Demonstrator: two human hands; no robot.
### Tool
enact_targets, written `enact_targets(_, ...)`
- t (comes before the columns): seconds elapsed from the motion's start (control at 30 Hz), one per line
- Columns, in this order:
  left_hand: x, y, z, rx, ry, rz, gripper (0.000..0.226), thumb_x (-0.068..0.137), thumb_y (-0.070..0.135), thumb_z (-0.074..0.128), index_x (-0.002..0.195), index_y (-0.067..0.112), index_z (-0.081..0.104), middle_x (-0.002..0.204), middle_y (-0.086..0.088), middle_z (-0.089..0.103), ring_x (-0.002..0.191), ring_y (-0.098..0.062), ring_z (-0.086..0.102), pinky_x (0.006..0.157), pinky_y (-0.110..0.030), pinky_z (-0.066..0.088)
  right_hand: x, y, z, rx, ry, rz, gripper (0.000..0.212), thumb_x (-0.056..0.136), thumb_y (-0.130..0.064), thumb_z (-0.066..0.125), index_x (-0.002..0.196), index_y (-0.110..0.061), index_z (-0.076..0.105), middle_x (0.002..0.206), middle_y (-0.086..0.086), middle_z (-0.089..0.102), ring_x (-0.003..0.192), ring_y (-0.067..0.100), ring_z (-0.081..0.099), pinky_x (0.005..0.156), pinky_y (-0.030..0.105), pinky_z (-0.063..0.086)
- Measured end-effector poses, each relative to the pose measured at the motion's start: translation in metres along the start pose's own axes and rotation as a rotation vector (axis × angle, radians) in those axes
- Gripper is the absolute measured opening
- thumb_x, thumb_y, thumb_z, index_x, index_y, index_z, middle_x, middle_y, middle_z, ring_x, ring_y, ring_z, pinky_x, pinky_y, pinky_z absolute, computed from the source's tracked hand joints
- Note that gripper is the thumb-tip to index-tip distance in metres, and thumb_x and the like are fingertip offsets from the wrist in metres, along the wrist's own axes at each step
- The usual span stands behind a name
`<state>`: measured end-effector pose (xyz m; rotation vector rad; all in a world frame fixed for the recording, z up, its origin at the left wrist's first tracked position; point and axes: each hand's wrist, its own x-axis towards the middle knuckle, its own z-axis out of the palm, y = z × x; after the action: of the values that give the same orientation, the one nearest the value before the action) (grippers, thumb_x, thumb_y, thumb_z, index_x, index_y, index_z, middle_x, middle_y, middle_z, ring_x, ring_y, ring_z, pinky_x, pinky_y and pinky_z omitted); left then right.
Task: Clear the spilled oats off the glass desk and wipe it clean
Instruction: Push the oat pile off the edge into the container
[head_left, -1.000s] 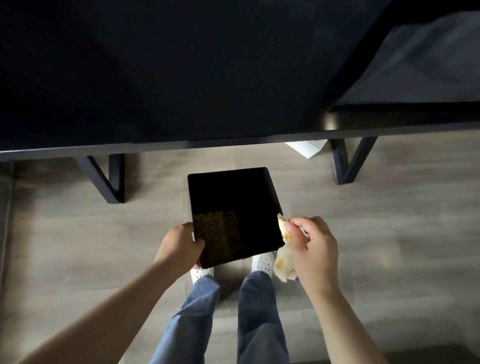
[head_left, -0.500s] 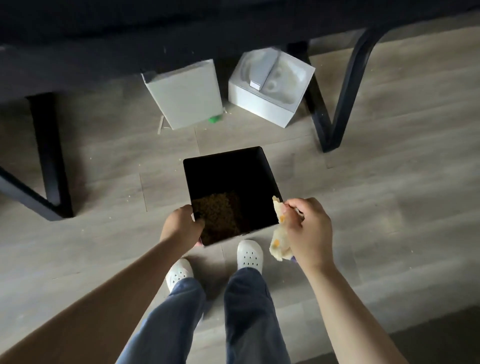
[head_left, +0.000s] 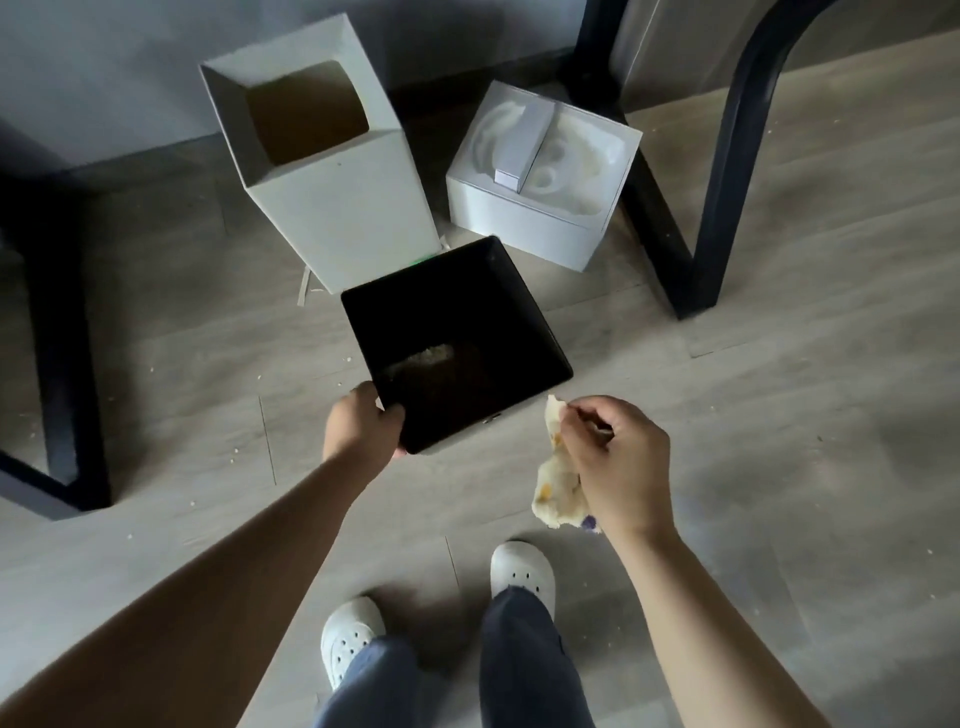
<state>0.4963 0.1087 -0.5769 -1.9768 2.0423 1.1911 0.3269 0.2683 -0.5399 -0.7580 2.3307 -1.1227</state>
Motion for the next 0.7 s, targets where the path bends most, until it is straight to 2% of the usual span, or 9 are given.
enact_targets(0.1,0.018,0.006,0.002,-0.031,0.004,0.023,0.011,0.087,0.005,0.048,0.090,0.010,0.058,0.051,0.003,0.057,0.037,0.004,0.054,0.035,-0.014,0.033,0.009,0.004,0.010,0.038,0.009,0.016,0.008,0.086,-0.017,0.067,0.078,-0.016,0.070,0.071,-0.012,0.065,0.068,0.007,0.061,0.059,0.028,0.050)
enact_targets(0.17,0.031,0.008,0.002,-0.047,0.036,0.020,0.014,0.085,0.007,0.047,0.092,0.010,0.060,0.048,0.005,0.059,0.037,0.000,0.055,0.040,-0.020,0.039,0.014,0.004,0.014,0.065,0.009,0.032,0.009,0.086,-0.017,0.067,0.077,-0.018,0.069,0.070,-0.013,0.065,0.068,0.007,0.062,0.059,0.029,0.051)
enact_targets(0.23,0.041,0.010,0.001,-0.069,0.044,0.010,0.018,0.086,0.008,0.046,0.097,0.010,0.060,0.051,0.001,0.063,0.046,-0.009,0.061,0.049,-0.028,0.048,0.016,0.003,0.018,0.069,0.006,0.028,0.009,0.086,-0.016,0.067,0.077,-0.019,0.069,0.071,-0.012,0.066,0.069,0.006,0.062,0.063,0.028,0.051)
enact_targets(0.3,0.047,0.010,0.003,-0.152,0.011,-0.009,0.021,0.091,0.011,0.044,0.106,0.012,0.059,0.063,-0.005,0.068,0.053,-0.019,0.068,0.062,-0.042,0.058,0.018,0.003,0.019,0.067,0.003,0.025,0.010,0.087,-0.016,0.067,0.077,-0.019,0.068,0.071,-0.011,0.066,0.069,0.006,0.062,0.064,0.026,0.051)
enact_targets(0.37,0.045,0.010,0.006,-0.247,-0.018,-0.028,0.024,0.094,0.013,0.048,0.116,0.015,0.056,0.074,-0.004,0.070,0.058,-0.021,0.070,0.072,-0.046,0.059,0.017,0.004,0.018,0.066,0.000,0.039,0.009,0.087,-0.016,0.067,0.078,-0.017,0.069,0.072,-0.010,0.066,0.069,0.007,0.062,0.064,0.027,0.051)
enact_targets(0.47,0.035,0.005,0.005,-0.390,-0.028,-0.070,0.040,0.093,0.016,0.057,0.132,0.015,0.050,0.104,-0.005,0.072,0.071,-0.021,0.071,0.079,-0.041,0.058,0.008,0.000,0.012,0.051,-0.014,0.041,0.008,0.087,-0.016,0.067,0.080,-0.016,0.070,0.072,-0.010,0.066,0.069,0.007,0.062,0.065,0.030,0.052)
enact_targets(0.53,0.022,0.002,-0.002,-0.317,-0.029,-0.080,0.052,0.091,0.023,0.061,0.139,0.014,0.044,0.125,-0.003,0.064,0.084,-0.024,0.070,0.079,-0.034,0.055,-0.001,-0.007,0.004,0.035,-0.025,0.047,0.008,0.087,-0.016,0.067,0.080,-0.015,0.070,0.072,-0.010,0.066,0.069,0.007,0.062,0.065,0.030,0.052)
enact_targets(0.6,0.002,0.003,-0.011,-0.184,-0.054,-0.047,0.054,0.090,0.026,0.063,0.140,0.016,0.045,0.131,-0.001,0.060,0.095,-0.019,0.065,0.072,-0.027,0.048,-0.011,-0.016,-0.007,0.031,-0.027,0.070,0.009,0.086,-0.015,0.067,0.078,-0.015,0.070,0.072,-0.009,0.066,0.069,0.007,0.061,0.064,0.029,0.051)
enact_targets(0.7,-0.040,0.015,-0.031,-0.097,-0.147,0.054,0.048,0.089,0.023,0.062,0.135,0.016,0.051,0.124,-0.001,0.064,0.093,-0.009,0.059,0.071,-0.019,0.043,-0.031,-0.038,-0.026,0.018,-0.023,0.086,0.009,0.086,-0.015,0.066,0.078,-0.015,0.070,0.072,-0.008,0.066,0.068,0.009,0.062,0.059,0.032,0.052)
